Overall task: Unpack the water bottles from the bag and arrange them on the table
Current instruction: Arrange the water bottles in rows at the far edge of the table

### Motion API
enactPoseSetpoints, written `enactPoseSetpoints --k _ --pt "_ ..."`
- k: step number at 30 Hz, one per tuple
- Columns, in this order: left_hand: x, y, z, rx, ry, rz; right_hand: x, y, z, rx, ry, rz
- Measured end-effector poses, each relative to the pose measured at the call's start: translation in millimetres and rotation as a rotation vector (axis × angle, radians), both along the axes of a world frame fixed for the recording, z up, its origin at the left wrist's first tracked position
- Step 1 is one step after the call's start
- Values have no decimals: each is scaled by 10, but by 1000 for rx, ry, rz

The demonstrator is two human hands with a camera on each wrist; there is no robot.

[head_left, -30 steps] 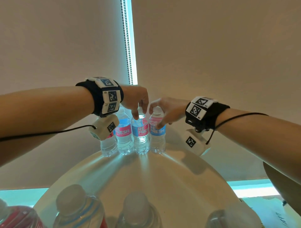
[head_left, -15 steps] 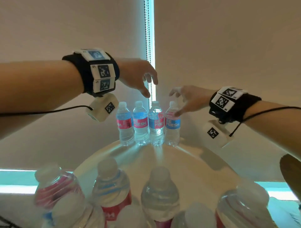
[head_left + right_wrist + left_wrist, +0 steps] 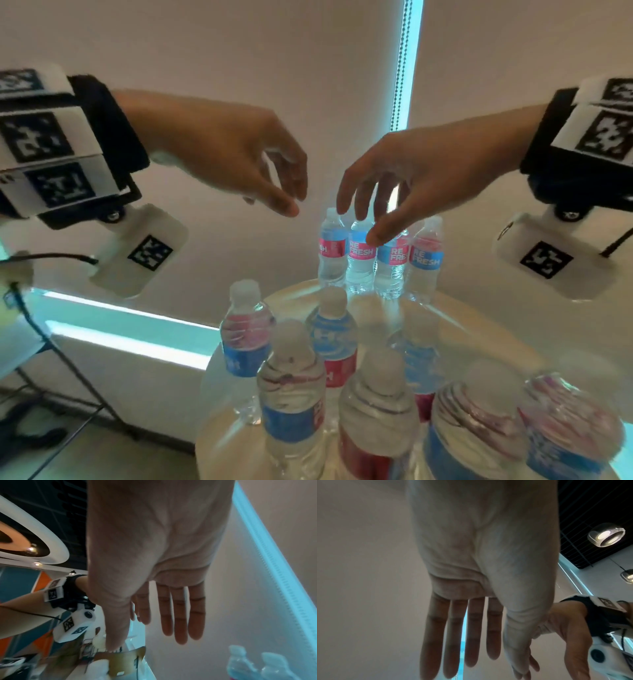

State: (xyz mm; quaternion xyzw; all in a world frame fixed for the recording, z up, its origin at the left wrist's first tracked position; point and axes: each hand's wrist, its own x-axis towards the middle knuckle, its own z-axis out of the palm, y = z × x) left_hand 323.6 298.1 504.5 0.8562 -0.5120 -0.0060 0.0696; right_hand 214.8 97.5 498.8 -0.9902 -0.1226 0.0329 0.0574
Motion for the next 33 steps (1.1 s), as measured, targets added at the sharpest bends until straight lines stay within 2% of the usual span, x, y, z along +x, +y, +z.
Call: enactPoseSetpoints --k 4,9,14,19,25,33 --pt "-15 298 -268 109 174 -5 89 348 -176 -80 146 124" --pt "10 438 -596 316 186 -6 200 566 -404 -235 268 161" --pt "80 413 -759 188 135 -51 260 566 -484 -290 206 122" --pt "195 248 -646 156 61 -68 323 412 -316 -222 231 30" --pt "453 -200 -468 36 22 -41 527 55 -169 -206 165 -106" --pt "862 -864 -594 26 22 -55 917 -452 -417 -295 31 -183"
